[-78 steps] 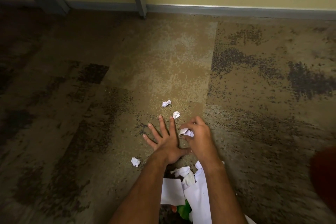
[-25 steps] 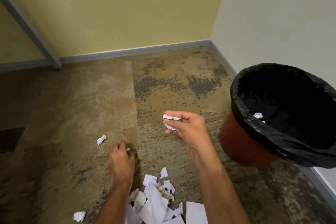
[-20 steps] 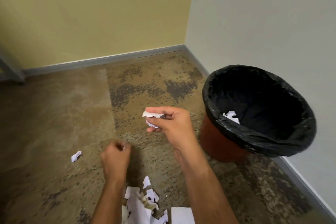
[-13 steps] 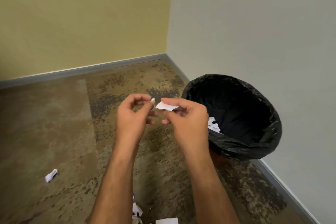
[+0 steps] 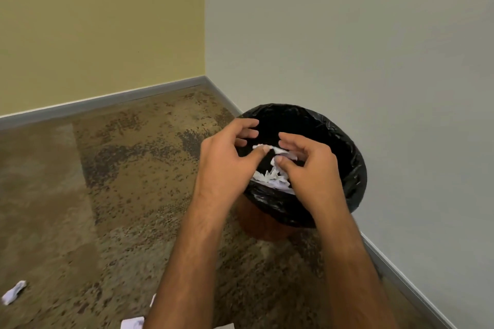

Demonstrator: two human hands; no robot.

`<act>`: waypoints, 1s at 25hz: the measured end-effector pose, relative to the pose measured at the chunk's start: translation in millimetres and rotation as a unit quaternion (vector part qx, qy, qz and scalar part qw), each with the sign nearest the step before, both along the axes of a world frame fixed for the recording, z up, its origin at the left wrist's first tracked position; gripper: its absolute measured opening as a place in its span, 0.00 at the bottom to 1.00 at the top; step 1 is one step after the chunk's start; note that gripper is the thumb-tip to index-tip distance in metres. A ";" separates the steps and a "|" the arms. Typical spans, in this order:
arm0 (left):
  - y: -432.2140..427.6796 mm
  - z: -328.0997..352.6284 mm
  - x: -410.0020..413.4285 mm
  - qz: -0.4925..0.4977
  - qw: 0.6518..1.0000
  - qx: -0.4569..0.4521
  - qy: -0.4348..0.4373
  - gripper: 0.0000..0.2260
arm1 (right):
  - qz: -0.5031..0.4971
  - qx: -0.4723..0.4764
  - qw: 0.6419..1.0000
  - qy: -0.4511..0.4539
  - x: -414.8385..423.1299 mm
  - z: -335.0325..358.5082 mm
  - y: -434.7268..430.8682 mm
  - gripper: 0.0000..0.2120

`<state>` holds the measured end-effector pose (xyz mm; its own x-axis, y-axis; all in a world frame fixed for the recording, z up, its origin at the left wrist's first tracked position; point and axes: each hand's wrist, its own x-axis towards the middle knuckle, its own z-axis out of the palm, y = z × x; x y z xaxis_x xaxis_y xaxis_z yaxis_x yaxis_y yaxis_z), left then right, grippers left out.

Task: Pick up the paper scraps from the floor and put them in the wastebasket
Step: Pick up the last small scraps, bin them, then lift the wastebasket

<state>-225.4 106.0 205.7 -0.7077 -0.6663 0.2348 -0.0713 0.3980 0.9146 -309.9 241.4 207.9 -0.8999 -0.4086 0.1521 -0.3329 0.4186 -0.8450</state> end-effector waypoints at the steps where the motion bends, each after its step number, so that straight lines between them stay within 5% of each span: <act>1: -2.4 0.3 1.8 0.000 1.000 0.006 -0.001 0.19 | 0.005 0.027 1.000 0.011 -0.8 -1.3 1.9 0.24; 7: -41.1 -4.5 23.9 0.052 0.992 0.095 0.063 0.07 | -0.032 -0.081 0.979 0.182 19.9 2.7 -7.1 0.12; 12: -96.5 -64.0 88.6 0.244 0.958 0.154 -0.006 0.03 | 0.188 -0.141 0.954 0.187 95.6 0.9 -67.7 0.06; 16: -130.6 -126.0 185.5 0.369 0.903 0.168 -0.142 0.07 | 0.340 0.079 0.937 0.007 144.3 -65.8 -114.7 0.11; 19: -135.0 -161.8 276.9 0.446 0.834 0.187 -0.265 0.13 | 0.418 0.295 0.857 -0.058 178.4 -136.0 -131.3 0.12; 22: -106.7 -181.3 346.9 0.523 0.707 0.169 -0.445 0.22 | 0.461 0.463 0.752 -0.084 219.2 -180.1 -132.6 0.39; 25: -48.8 -204.0 373.4 0.550 0.646 0.157 -0.505 0.32 | 0.409 0.537 0.733 -0.085 251.4 -198.4 -125.6 0.61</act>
